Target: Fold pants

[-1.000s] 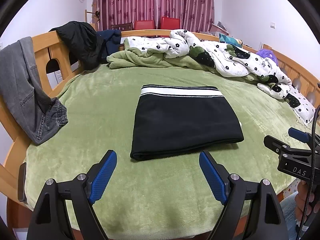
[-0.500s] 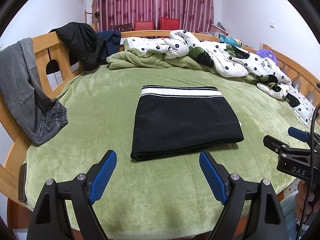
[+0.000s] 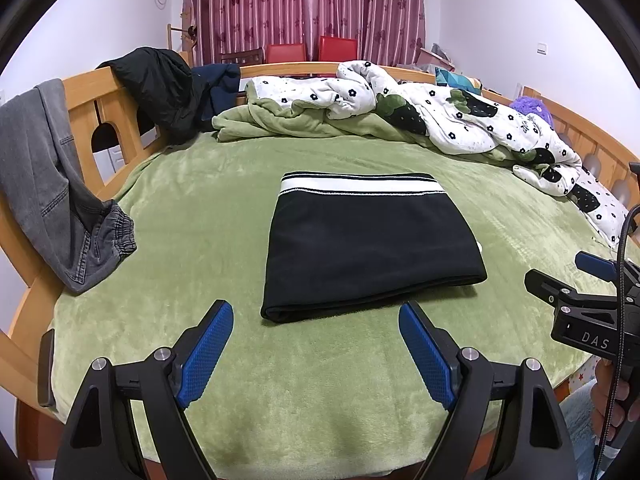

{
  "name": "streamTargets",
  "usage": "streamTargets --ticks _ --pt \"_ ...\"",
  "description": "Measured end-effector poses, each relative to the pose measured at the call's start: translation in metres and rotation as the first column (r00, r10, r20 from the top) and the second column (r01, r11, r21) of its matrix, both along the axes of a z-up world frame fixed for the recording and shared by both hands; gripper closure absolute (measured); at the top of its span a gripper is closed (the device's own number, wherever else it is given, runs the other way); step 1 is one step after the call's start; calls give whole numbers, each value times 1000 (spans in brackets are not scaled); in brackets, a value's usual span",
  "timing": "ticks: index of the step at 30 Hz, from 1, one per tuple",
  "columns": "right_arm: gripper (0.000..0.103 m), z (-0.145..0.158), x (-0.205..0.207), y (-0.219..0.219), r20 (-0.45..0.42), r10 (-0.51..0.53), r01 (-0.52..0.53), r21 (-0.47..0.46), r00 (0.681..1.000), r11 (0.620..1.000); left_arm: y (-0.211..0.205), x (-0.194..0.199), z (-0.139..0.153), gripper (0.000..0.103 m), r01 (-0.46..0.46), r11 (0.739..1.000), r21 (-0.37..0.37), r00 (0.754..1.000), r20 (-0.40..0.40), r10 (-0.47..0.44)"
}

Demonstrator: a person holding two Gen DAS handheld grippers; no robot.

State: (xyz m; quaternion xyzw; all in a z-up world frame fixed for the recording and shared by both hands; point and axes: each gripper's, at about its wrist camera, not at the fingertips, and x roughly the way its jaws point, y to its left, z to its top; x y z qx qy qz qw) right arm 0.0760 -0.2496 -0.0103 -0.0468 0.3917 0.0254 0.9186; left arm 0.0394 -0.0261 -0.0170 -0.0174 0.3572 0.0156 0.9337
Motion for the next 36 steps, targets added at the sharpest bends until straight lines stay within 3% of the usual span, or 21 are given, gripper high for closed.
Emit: streamTargets --ticks 31,36 --pt "10 -3 2 -4 -3 33 -33 -16 999 999 0 9 8 18 -21 1000 23 1000 -2 21" --pt "10 -4 8 -15 -18 13 -13 18 1000 1000 0 15 2 18 -25 1000 5 999 -28 25"
